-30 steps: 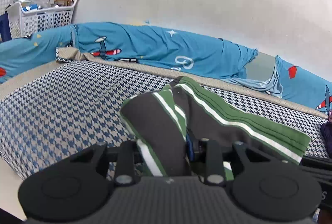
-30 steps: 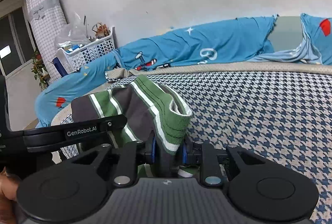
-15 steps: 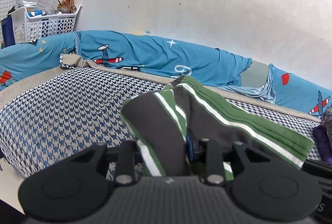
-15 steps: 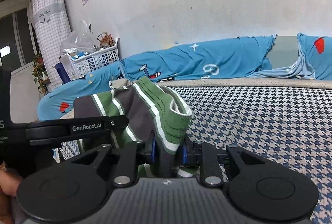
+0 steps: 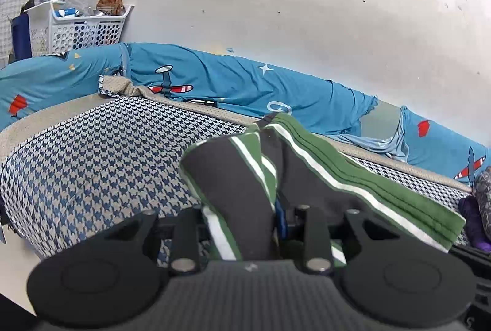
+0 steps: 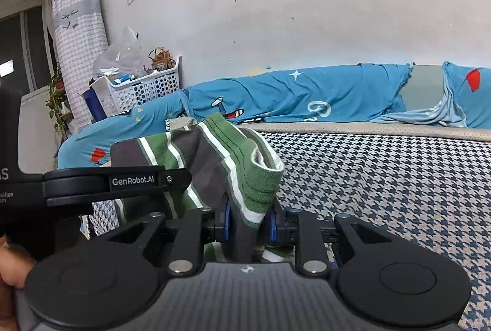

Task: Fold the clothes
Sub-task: 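Hold the striped bundle raised above the bed with both tools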

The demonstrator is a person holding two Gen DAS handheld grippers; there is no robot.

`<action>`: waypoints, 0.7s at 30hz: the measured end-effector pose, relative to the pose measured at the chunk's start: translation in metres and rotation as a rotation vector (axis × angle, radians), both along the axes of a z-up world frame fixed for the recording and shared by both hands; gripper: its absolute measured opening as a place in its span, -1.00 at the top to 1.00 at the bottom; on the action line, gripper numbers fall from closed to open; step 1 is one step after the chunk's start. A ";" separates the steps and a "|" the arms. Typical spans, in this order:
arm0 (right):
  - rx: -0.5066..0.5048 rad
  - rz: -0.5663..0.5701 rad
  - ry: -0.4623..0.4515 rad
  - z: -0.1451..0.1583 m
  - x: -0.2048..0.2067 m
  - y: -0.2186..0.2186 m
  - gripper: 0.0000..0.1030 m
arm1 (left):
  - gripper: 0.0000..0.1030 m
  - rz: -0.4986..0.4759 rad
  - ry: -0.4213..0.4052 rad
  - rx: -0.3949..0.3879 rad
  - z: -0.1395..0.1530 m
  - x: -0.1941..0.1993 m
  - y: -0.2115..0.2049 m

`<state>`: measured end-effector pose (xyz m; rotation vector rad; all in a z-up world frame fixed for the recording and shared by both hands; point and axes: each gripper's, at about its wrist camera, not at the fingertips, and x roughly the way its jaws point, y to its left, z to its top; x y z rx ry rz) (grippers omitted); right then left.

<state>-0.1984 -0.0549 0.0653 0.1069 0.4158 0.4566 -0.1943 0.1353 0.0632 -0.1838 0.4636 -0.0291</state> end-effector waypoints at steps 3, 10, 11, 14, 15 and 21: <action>-0.018 0.008 -0.006 0.001 0.000 0.008 0.56 | 0.46 0.009 0.004 -0.011 -0.001 0.001 0.007; -0.032 0.019 -0.006 0.001 0.006 0.020 0.56 | 0.46 0.022 0.014 -0.024 -0.002 0.007 0.016; -0.033 0.019 -0.005 0.001 0.007 0.021 0.56 | 0.46 0.024 0.015 -0.025 -0.002 0.008 0.017; -0.036 0.023 -0.004 0.002 0.011 0.023 0.56 | 0.46 0.029 0.017 -0.026 -0.003 0.012 0.021; -0.039 0.025 -0.004 0.002 0.012 0.024 0.56 | 0.46 0.031 0.017 -0.026 -0.003 0.013 0.022; -0.051 0.036 0.005 0.000 0.022 0.034 0.56 | 0.46 0.044 0.030 -0.036 -0.006 0.022 0.030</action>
